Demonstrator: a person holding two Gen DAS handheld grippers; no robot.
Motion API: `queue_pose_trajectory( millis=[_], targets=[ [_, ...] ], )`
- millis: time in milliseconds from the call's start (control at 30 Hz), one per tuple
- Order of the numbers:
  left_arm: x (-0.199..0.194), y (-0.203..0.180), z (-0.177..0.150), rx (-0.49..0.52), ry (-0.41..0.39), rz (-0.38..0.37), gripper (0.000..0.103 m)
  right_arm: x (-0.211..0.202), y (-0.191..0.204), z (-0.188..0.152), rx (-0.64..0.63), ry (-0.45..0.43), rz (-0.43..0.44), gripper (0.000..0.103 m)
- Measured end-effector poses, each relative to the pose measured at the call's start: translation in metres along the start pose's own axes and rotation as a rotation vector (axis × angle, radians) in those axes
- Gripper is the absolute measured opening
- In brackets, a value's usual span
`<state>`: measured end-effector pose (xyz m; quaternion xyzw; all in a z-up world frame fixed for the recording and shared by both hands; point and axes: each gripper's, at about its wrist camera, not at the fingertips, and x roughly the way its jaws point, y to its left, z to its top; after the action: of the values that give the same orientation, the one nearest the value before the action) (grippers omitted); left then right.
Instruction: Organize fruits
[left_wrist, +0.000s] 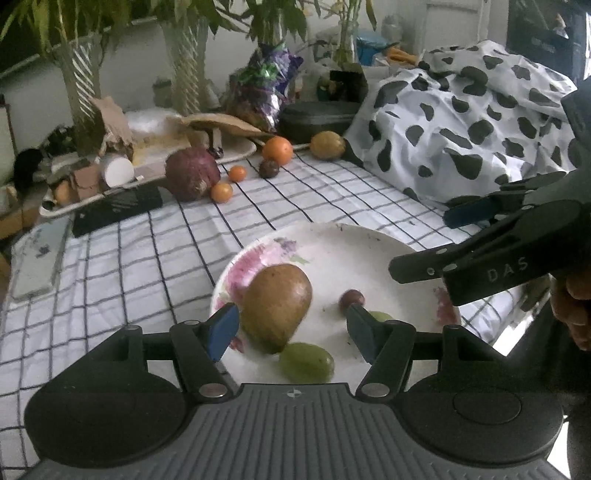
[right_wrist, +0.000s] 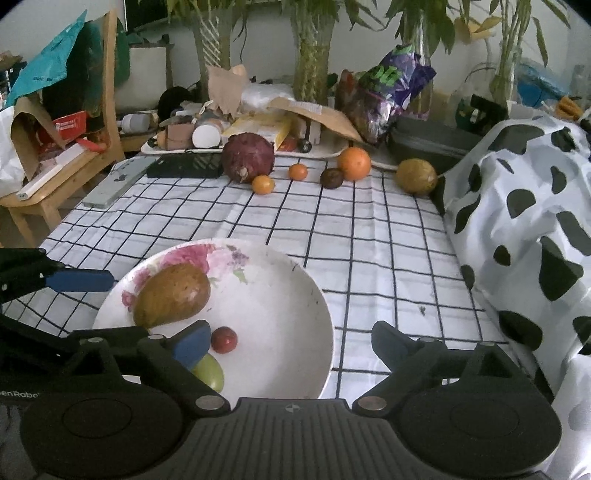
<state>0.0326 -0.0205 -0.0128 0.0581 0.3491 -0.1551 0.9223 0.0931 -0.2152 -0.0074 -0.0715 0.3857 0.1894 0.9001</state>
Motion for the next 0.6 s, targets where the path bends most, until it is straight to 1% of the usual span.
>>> queue_pose_trajectory(
  millis=[67,167,233,300,467,600],
  targets=[
    [-0.002,0.0,0.001,0.01,-0.016,0.026,0.063,0.0,0.0,0.001,-0.003,-0.005,-0.018,0.097],
    [-0.002,0.003,0.004,0.007,-0.03,0.047,0.063,0.0,-0.002,0.002,0.004,-0.017,-0.037,0.098],
    [-0.002,0.006,0.006,-0.001,-0.036,0.055,0.064,0.0,-0.004,0.003,0.014,-0.023,-0.058,0.103],
    [0.0,0.009,0.009,-0.006,-0.042,0.067,0.069,0.002,-0.006,0.004,0.024,-0.019,-0.084,0.103],
    [0.007,0.015,0.014,-0.008,-0.047,0.081,0.07,0.007,-0.011,0.008,0.068,-0.014,-0.077,0.103],
    [0.014,0.022,0.018,-0.006,-0.046,0.082,0.07,0.012,-0.013,0.013,0.065,-0.021,-0.091,0.103]
  ],
)
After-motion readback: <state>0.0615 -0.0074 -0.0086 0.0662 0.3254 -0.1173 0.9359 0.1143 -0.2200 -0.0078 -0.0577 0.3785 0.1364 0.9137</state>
